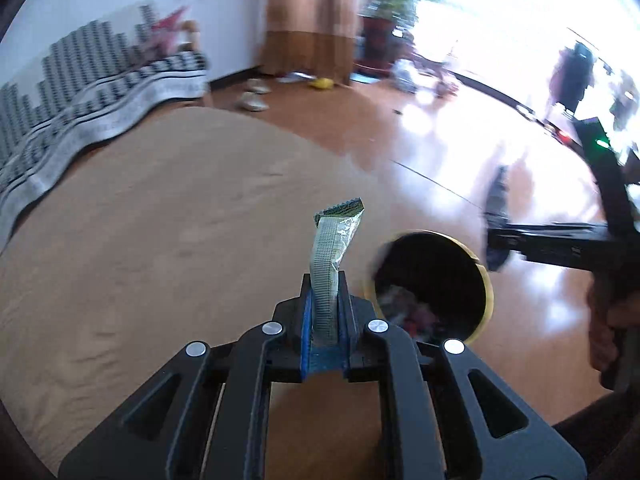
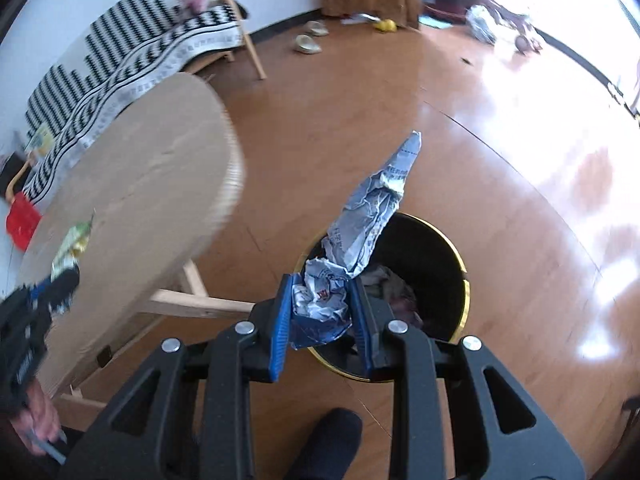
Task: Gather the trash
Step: 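Carry the paper strip and foil wrapper over the black bin and release both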
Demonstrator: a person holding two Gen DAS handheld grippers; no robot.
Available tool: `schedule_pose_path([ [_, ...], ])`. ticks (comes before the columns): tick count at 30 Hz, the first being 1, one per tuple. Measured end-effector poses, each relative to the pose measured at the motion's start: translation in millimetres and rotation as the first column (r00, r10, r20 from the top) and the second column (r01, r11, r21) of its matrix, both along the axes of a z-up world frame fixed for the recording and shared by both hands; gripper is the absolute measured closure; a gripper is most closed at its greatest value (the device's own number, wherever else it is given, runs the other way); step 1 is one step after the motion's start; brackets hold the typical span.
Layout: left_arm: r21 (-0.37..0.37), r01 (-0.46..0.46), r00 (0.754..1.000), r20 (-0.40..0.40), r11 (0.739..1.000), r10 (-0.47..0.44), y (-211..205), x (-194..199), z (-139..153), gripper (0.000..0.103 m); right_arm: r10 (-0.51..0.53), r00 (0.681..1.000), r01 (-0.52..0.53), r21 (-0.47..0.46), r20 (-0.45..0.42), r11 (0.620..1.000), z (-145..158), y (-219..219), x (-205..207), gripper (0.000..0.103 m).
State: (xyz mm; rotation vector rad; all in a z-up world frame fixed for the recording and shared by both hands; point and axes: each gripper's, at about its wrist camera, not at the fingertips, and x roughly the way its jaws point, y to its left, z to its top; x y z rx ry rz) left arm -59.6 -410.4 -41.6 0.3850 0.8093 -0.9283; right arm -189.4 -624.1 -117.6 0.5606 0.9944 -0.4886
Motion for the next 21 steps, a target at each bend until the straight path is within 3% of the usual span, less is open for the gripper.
schedule_pose_path([
  [3,0.004,0.074,0.997,-0.016,0.997,-0.074,-26,-17,-9,0.093,-0.014,0.999,0.015,0.020,-0.034,1.000,-13,-14,-10,0.075],
  [9,0.019,0.122,0.992,-0.045,0.992,-0.121,-54,-22,-26,0.093,0.004,0.989,0.007,0.074,-0.147,0.997,-48,-34,-13,0.074],
  [21,0.033,0.116,0.991,-0.065,0.993,-0.114,-64,-19,-41,0.093,0.017,0.989,-0.002,0.103,-0.148,0.995,-49,-33,7,0.074],
])
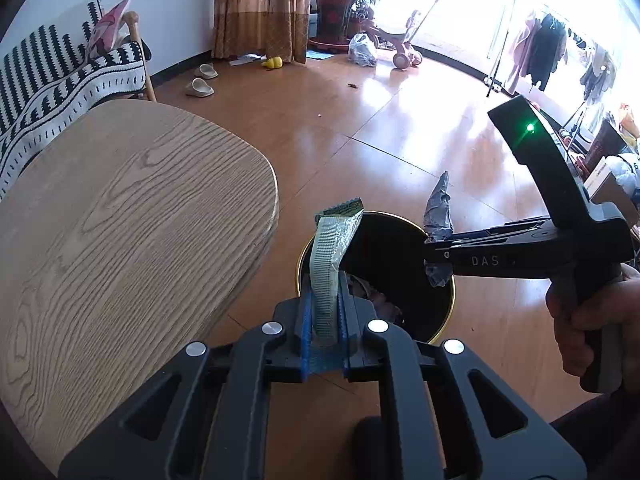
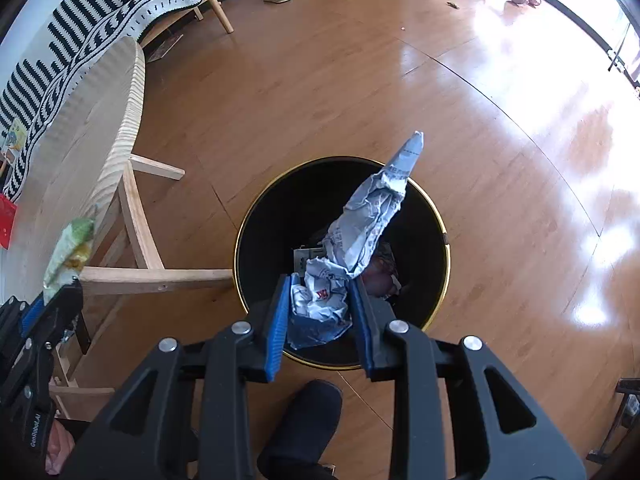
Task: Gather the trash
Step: 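Carry the paper strip and foil wrapper over the black bin and release both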
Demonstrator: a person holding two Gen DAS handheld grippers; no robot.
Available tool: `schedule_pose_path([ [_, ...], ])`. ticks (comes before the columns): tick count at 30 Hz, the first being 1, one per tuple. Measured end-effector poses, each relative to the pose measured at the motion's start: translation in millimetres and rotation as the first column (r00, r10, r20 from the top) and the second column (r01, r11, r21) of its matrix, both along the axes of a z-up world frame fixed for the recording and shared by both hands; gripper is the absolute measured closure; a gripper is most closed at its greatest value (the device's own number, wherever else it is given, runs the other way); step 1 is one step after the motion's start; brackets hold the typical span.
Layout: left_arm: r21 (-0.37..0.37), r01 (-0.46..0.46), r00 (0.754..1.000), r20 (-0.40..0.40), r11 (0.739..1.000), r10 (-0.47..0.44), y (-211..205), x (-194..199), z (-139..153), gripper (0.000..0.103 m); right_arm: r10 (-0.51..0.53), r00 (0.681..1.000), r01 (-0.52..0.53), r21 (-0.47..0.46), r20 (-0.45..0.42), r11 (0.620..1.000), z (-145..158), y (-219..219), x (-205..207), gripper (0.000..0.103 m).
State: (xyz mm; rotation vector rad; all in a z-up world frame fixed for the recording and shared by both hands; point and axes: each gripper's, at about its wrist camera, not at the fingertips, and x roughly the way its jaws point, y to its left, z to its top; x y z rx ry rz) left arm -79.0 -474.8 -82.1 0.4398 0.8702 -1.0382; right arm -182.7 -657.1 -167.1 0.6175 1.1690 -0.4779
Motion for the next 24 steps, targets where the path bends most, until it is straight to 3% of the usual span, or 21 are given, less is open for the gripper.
schedule_pose_path([
  [3,-0.002,-0.001,1.000,-0.001,1.000,0.001,-1,-4,-1,0.093,-0.005,1.000,0.005,-0.003,-0.006,1.000,-1,-1,-1,0.072],
  [7,0.001,0.003,1.000,-0.008,1.000,-0.003,-3,-6,-4,0.093,-0.019,1.000,0.019,-0.012,0.007,1.000,2,-4,-4,0.046],
  [9,0.002,0.003,1.000,-0.008,1.000,-0.003,-4,-7,-5,0.093,-0.027,0.999,0.027,-0.021,0.019,0.999,6,-4,-6,0.039],
  [24,0.014,0.074,0.992,-0.107,0.997,-0.072,-38,-19,-36,0.093,-0.162,0.981,0.165,-0.017,0.106,0.986,32,-24,-29,0.025],
])
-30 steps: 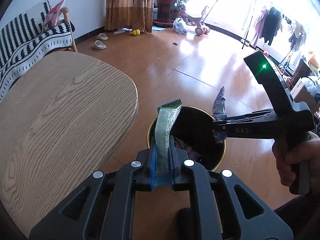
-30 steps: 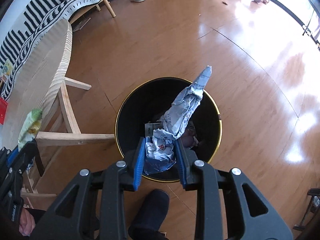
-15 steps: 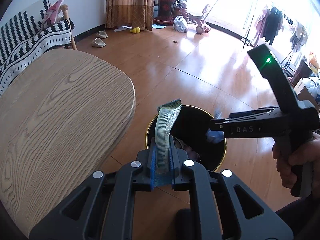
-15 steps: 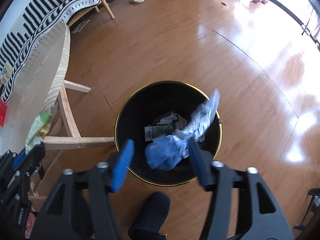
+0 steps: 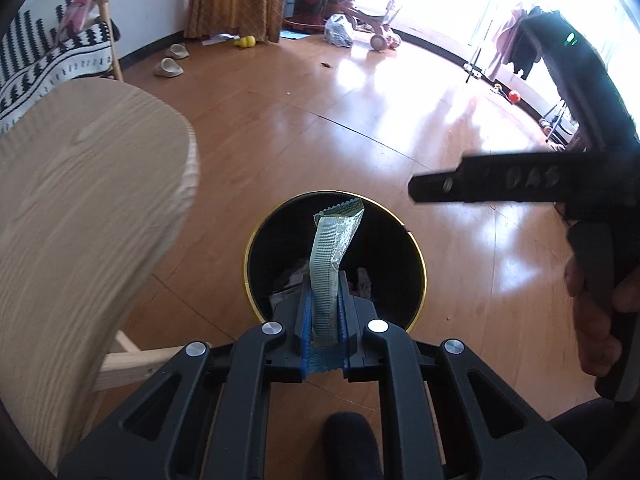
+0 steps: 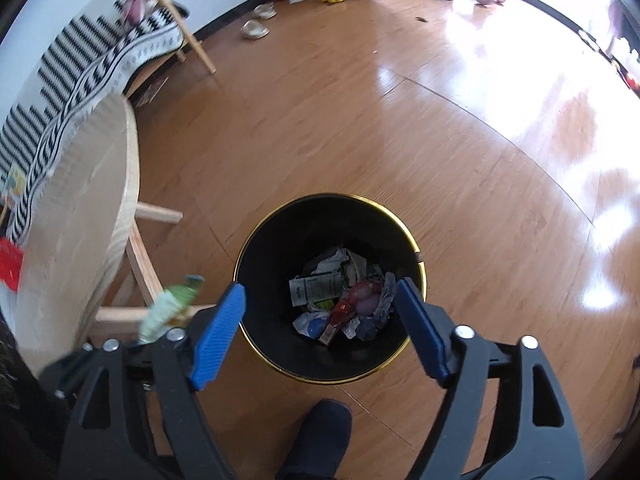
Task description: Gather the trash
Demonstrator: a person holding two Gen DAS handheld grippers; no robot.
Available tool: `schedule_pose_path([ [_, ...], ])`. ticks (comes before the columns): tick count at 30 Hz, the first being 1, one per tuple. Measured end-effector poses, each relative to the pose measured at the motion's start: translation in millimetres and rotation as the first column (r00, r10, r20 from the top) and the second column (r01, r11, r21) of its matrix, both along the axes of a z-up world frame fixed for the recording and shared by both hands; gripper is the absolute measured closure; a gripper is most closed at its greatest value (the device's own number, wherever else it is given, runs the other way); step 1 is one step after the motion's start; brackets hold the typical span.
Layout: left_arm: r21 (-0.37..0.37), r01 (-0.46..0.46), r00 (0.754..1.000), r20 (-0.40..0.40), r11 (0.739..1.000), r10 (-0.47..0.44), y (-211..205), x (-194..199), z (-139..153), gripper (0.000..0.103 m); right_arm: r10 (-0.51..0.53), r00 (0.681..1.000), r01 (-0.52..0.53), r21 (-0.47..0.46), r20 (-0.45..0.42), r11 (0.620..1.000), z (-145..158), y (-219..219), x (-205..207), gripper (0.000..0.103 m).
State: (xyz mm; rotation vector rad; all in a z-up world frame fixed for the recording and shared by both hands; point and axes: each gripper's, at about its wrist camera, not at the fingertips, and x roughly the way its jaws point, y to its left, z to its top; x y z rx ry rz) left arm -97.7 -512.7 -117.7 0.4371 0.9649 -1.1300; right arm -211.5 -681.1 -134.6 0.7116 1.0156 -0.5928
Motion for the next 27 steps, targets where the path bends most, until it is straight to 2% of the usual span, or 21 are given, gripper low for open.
schedule_pose_path([
  [8,-0.013,0.047,0.998,-0.031,0.999,-0.048,-22,-3,-10,0.091,-0.091,0.994,0.091,-0.008,0.055,0.996,15,-16,-20,0.023],
  [9,-0.013,0.051,0.998,-0.026,0.999,-0.052,-23,-4,-10,0.085,-0.095,0.994,0.096,-0.009,0.056,0.995,16,-17,-20,0.021],
  [10,-0.012,0.052,0.998,-0.022,0.999,-0.052,-25,-4,-11,0.068,-0.103,0.993,0.104,-0.012,0.058,0.995,18,-17,-22,0.020],
  [11,-0.013,0.050,0.999,-0.020,0.999,-0.050,-24,-4,-11,0.056,-0.107,0.992,0.108,-0.015,0.060,0.994,20,-17,-21,0.020],
  [12,-0.018,0.044,0.999,-0.015,0.999,-0.045,-23,-4,-11,0.037,-0.107,0.992,0.108,-0.016,0.063,0.994,21,-17,-20,0.020],
  [17,-0.040,0.038,0.999,0.001,0.998,-0.038,-12,-2,2,0.031,-0.089,0.993,0.093,-0.043,0.083,0.995,35,-6,-10,0.019],
  [21,-0.074,0.019,0.999,0.046,0.997,-0.016,16,0,29,0.015,-0.046,0.993,0.055,-0.087,0.107,0.995,54,10,7,0.015],
  [24,-0.101,-0.025,0.995,0.098,0.995,0.035,53,11,55,0.010,0.013,0.990,0.005,-0.130,0.139,0.991,73,33,27,0.011],
  [27,-0.118,-0.120,0.981,0.136,0.986,0.136,100,36,78,0.009,0.087,0.980,-0.057,-0.167,0.178,0.984,94,61,52,0.008],
])
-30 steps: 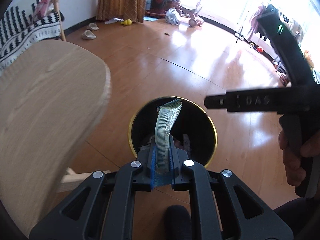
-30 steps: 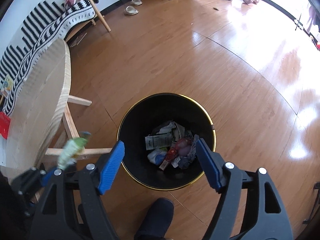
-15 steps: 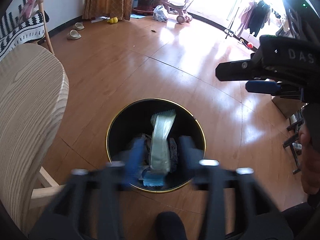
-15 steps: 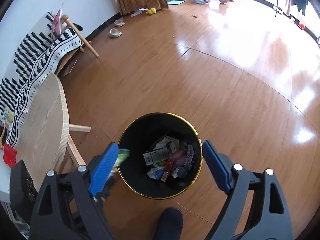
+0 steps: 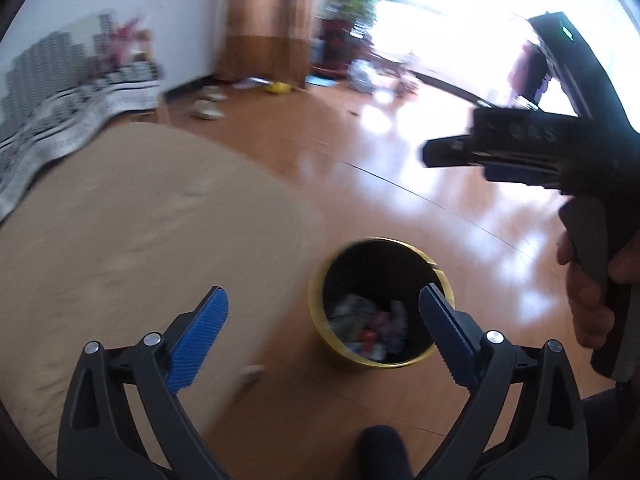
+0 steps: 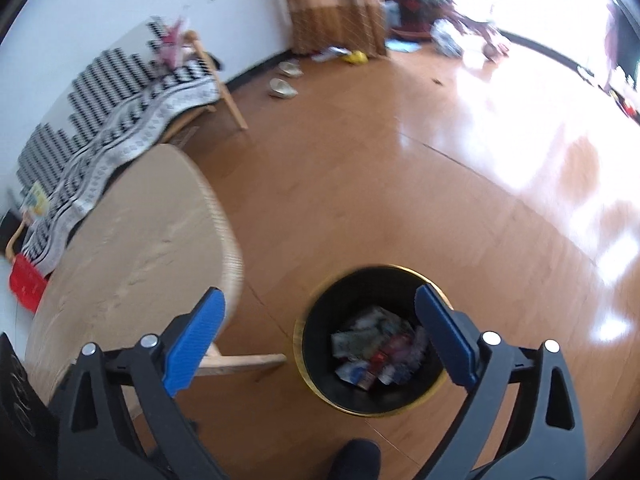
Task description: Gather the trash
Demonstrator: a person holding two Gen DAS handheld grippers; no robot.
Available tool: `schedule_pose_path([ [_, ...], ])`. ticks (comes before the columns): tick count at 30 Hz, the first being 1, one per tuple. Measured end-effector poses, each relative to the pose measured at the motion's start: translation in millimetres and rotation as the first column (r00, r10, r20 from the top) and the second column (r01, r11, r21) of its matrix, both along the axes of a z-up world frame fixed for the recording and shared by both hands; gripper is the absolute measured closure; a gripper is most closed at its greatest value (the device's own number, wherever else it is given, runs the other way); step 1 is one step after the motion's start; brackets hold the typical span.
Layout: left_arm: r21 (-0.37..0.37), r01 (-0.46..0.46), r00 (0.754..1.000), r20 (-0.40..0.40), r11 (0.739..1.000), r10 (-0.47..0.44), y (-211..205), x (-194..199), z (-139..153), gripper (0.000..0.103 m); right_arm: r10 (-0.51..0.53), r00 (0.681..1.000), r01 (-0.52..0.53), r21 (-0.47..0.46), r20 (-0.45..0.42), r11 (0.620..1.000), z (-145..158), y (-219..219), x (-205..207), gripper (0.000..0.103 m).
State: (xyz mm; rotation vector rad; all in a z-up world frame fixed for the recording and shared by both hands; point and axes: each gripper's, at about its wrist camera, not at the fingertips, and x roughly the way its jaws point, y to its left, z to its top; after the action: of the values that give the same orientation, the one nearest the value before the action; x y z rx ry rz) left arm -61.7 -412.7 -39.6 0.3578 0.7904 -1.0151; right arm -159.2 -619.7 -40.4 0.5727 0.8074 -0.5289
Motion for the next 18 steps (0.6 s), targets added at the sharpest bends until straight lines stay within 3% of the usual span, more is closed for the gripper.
schedule_pose_path([
  [4,0.018,-0.192,0.981,-0.002,0.981,0.192,81,51,17,0.008,0.157,0.988,-0.157,-0.015,0.001,0.988,15,61,55,0.008],
  [6,0.042,-0.287,0.958,-0.003,0.957,0.288,120,70,21,0.008,0.233,0.972,-0.233,-0.021,-0.008,0.972,17,93,79,0.008],
  [11,0.081,-0.523,0.852,0.041,0.848,0.522,230,109,28,0.008,0.426,0.903,-0.428,-0.043,-0.047,0.903,15,196,143,0.008],
  [15,0.064,-0.640,0.768,0.053,0.765,0.638,306,125,36,0.008,0.536,0.843,-0.538,-0.049,-0.054,0.841,15,266,180,0.008],
  [18,0.056,-0.693,0.721,0.065,0.719,0.690,348,131,39,0.008,0.596,0.802,-0.598,-0.054,-0.050,0.800,15,312,201,0.008],
])
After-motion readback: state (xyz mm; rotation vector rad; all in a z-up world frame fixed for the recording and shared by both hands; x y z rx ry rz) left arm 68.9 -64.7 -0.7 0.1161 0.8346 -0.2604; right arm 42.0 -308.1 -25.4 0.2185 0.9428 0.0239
